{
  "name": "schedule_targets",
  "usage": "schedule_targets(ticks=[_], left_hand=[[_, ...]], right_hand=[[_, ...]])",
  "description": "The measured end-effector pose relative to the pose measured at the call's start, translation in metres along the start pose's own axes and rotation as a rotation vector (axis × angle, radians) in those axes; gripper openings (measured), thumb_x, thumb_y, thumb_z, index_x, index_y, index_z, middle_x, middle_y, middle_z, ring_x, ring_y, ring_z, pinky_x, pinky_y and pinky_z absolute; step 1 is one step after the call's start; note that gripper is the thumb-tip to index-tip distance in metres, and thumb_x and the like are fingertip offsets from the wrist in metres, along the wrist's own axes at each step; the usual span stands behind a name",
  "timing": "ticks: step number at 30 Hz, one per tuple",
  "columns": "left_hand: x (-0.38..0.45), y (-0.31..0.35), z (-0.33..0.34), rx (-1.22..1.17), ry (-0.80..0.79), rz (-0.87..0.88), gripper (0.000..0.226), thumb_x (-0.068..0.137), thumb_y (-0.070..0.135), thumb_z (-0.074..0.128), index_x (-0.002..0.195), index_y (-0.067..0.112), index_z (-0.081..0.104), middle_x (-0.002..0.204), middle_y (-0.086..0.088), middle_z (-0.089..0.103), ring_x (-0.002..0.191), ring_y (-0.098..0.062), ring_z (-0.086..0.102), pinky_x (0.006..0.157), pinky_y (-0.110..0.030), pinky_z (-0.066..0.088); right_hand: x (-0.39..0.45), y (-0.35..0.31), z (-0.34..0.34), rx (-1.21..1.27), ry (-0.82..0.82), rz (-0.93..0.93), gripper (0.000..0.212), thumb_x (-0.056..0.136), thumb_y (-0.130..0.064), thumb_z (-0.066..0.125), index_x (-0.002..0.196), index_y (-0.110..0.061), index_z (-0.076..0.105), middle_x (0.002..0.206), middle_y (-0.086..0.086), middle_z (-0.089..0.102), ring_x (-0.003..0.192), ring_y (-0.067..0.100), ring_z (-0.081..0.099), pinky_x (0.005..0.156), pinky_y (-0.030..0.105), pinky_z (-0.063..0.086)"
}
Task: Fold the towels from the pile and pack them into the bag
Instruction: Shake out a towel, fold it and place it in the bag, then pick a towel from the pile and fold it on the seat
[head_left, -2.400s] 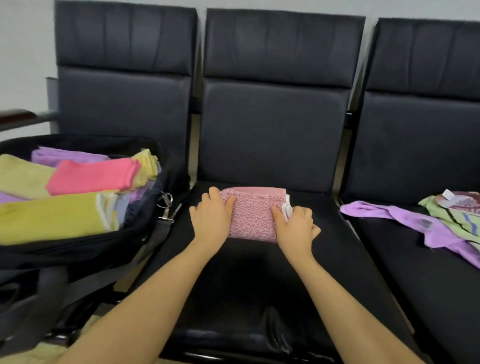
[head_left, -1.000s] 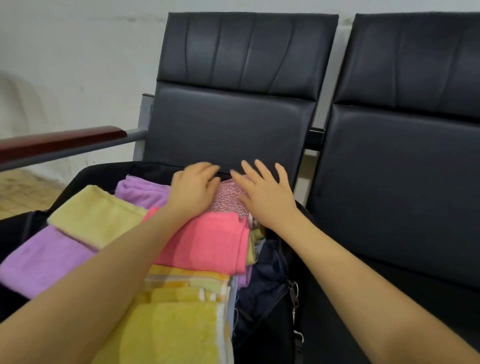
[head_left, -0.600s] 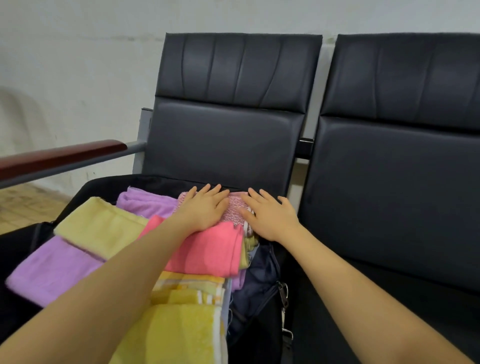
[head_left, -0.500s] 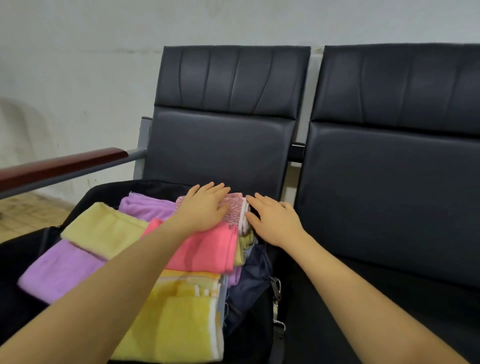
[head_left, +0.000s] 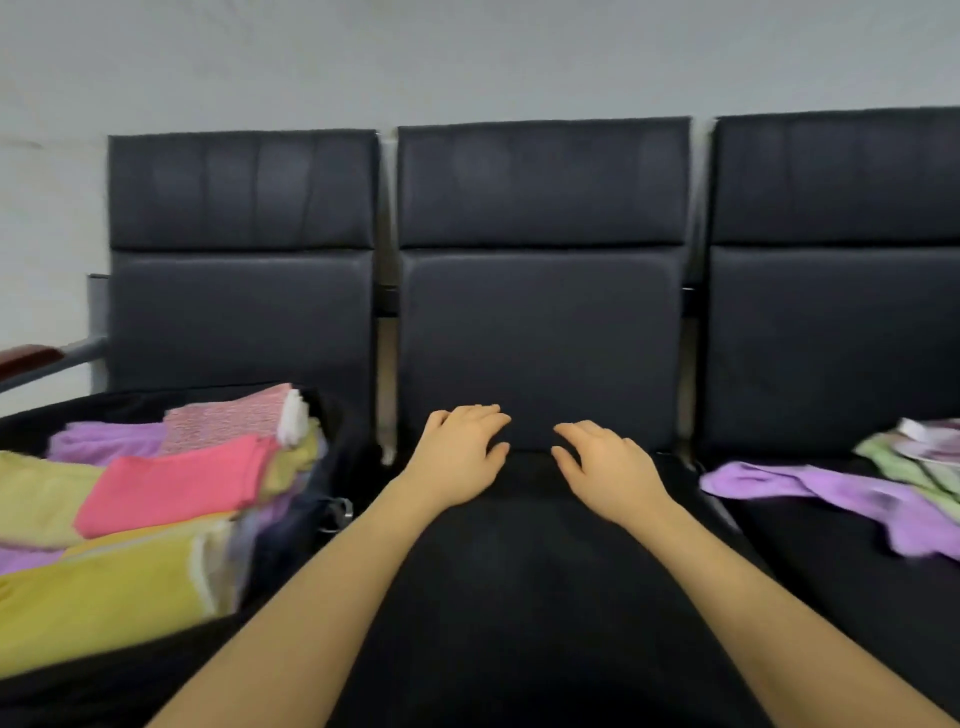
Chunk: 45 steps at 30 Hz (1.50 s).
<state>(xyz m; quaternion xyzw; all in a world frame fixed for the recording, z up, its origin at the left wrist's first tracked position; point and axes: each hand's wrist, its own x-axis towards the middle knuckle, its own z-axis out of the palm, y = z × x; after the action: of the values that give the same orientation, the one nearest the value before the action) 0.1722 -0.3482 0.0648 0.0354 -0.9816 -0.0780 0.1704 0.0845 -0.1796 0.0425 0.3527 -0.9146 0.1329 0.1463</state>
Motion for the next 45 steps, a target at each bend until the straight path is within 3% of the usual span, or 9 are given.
schedule_targets(ticks=[9,14,16,19,23,25,28,32,45], left_hand=[[0.065,0.21,0.087,-0.251,-0.07,0.239,0.042,0.099,0.027,0.043,0.141,0.022,0.044,0.146,0.007,0.042,0.139,-0.012,0.027,0.108,-0.031,0.018],[0.097,0.318,0.142,-0.314,-0.164,0.358,0.042,0.098,0.027,0.044,0.139,0.02,0.046,0.143,0.004,0.045,0.135,-0.017,0.033,0.107,-0.035,0.021],[0.109,0.357,0.163,-0.301,-0.197,0.412,0.043,0.099,0.027,0.043,0.141,0.02,0.043,0.148,0.003,0.04,0.137,-0.019,0.031,0.108,-0.037,0.021],[0.128,0.408,0.193,-0.267,-0.24,0.46,0.045,0.101,0.029,0.038,0.145,0.022,0.036,0.155,0.002,0.027,0.141,-0.02,0.022,0.11,-0.042,0.018],[0.15,0.456,0.235,-0.172,-0.333,0.439,0.049,0.102,0.034,0.028,0.15,0.027,0.022,0.161,0.003,0.003,0.147,-0.024,-0.001,0.115,-0.048,0.006],[0.158,0.469,0.255,-0.145,-0.361,0.419,0.051,0.103,0.038,0.024,0.152,0.03,0.015,0.161,0.004,-0.005,0.147,-0.026,-0.009,0.116,-0.048,0.002],[0.171,0.477,0.28,-0.156,-0.387,0.399,0.052,0.102,0.041,0.021,0.152,0.035,0.008,0.16,0.006,-0.009,0.146,-0.025,-0.015,0.116,-0.048,-0.004],[0.177,0.473,0.297,-0.143,-0.465,0.381,0.051,0.101,0.048,0.018,0.15,0.042,0.008,0.16,0.011,-0.001,0.148,-0.022,-0.006,0.115,-0.048,-0.004],[0.118,0.393,0.264,-0.088,-0.444,0.336,0.046,0.104,0.042,0.015,0.149,0.043,0.011,0.16,0.014,0.006,0.148,-0.017,0.002,0.117,-0.046,-0.002]], right_hand=[[-0.1,0.207,-0.046,-0.098,0.062,0.27,0.035,0.1,-0.033,0.041,0.125,-0.015,0.057,0.125,0.004,0.058,0.111,0.027,0.056,0.085,0.037,0.043],[-0.152,0.316,-0.054,-0.24,0.124,0.443,0.046,0.095,-0.04,0.035,0.114,-0.011,0.065,0.117,0.01,0.064,0.106,0.033,0.058,0.088,0.041,0.037],[-0.167,0.354,-0.058,-0.359,0.061,0.532,0.045,0.097,-0.045,0.035,0.125,-0.018,0.058,0.132,0.006,0.056,0.12,0.029,0.051,0.097,0.041,0.032],[-0.184,0.411,-0.063,-0.456,-0.077,0.683,0.057,0.096,-0.058,0.031,0.144,-0.028,0.035,0.156,0.006,0.027,0.142,0.031,0.022,0.113,0.043,0.014],[-0.202,0.466,-0.057,-0.469,-0.152,0.797,0.069,0.091,-0.069,0.019,0.151,-0.035,0.016,0.161,0.007,0.007,0.146,0.037,0.002,0.116,0.049,0.001],[-0.203,0.481,-0.052,-0.433,-0.15,0.824,0.071,0.09,-0.071,0.015,0.152,-0.039,0.008,0.162,0.006,0.004,0.146,0.037,0.0,0.116,0.051,-0.003],[-0.198,0.491,-0.044,-0.397,-0.158,0.843,0.07,0.088,-0.073,0.012,0.151,-0.042,0.006,0.161,0.008,0.01,0.145,0.037,0.012,0.114,0.053,0.0],[-0.198,0.492,-0.043,-0.385,-0.203,0.815,0.065,0.091,-0.069,0.013,0.15,-0.042,0.011,0.158,0.008,0.019,0.14,0.033,0.027,0.11,0.053,0.01],[-0.203,0.399,-0.03,-0.354,-0.246,0.646,0.06,0.095,-0.063,0.015,0.151,-0.041,0.012,0.158,0.012,0.016,0.142,0.037,0.02,0.112,0.052,0.008]])
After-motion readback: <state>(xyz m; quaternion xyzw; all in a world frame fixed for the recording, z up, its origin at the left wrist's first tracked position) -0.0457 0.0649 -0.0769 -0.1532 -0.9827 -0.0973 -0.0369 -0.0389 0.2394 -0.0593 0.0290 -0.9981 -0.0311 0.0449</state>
